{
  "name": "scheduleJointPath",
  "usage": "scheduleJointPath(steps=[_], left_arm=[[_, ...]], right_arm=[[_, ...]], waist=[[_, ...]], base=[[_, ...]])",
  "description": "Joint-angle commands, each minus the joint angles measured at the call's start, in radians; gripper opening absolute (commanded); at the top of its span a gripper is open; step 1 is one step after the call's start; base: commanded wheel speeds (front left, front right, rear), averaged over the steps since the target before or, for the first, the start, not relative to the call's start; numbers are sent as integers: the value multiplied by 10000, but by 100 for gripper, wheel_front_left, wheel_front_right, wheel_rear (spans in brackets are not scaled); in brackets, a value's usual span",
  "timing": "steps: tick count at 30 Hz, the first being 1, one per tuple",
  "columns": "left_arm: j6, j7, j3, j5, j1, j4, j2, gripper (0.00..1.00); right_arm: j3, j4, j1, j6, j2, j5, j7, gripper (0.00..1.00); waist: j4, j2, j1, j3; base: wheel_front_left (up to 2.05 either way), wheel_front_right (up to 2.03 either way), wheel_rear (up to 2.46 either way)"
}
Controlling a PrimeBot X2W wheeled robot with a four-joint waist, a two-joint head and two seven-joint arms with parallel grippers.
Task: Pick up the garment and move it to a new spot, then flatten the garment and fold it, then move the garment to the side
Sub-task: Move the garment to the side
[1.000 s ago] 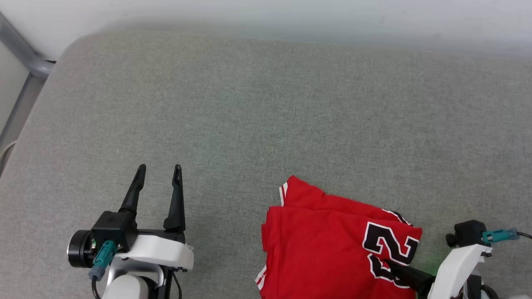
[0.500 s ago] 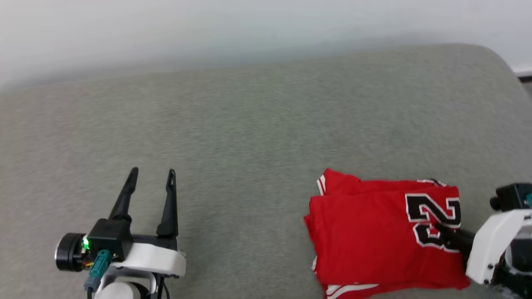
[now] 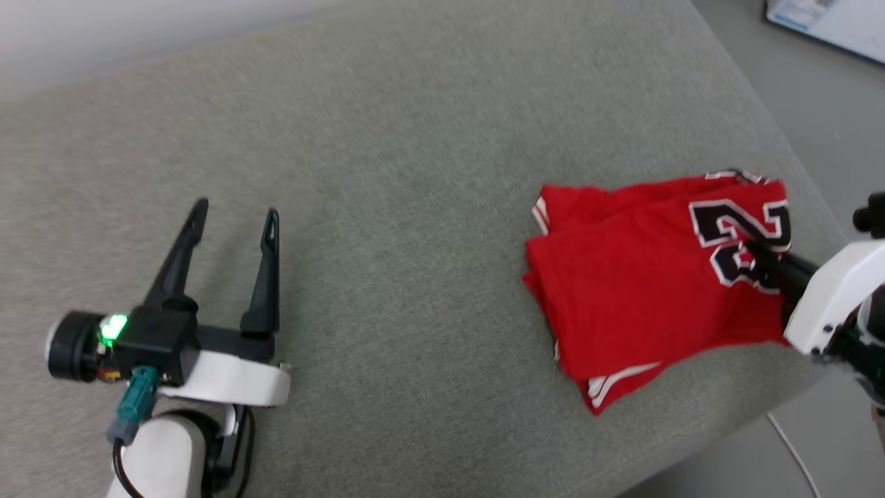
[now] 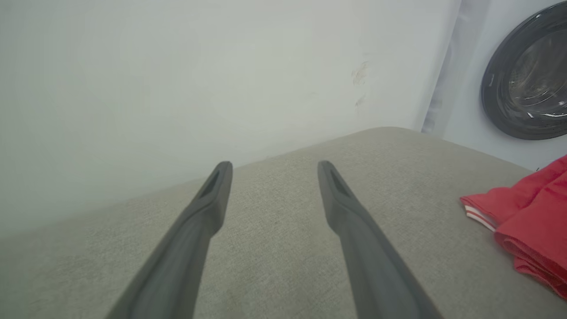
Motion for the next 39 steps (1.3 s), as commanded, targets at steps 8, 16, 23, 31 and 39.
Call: scheduleJointPath(steps=[8,16,23,31,39], left_arm=[[-164,897,-114,389,-1095,-1440,536,100],[-255,1632,-332,748,-1849,-2654,827,100],[-368,1991,-569,908,-2478,-3250,936,100],[-354,2069,-614,934,-2514,-3296,1052,100],[-160,1641,-686,629,-2103,-2595,799,100]], right_arm=[[-153,1694,-2283,-12,-467,-53,-1554,0],[-810,3375,-3733,-12,-1151,-234,-2684,0],[-1332,4911,-4466,-12,-1819,-741,-3442,0],[-1344,6013,-4949,-12,-1687,-1250,-4703,100],[-1272,6692,-5114,-12,-1851,-2181,-7109,100]], waist=[[-594,0,-1,2346],[-117,0,-1,3485],[287,0,-1,4238],[424,0,-1,4421],[655,0,-1,3608]], base=[[0,0,0],[0,0,0],[0,0,0],[0,0,0],[0,0,0]])
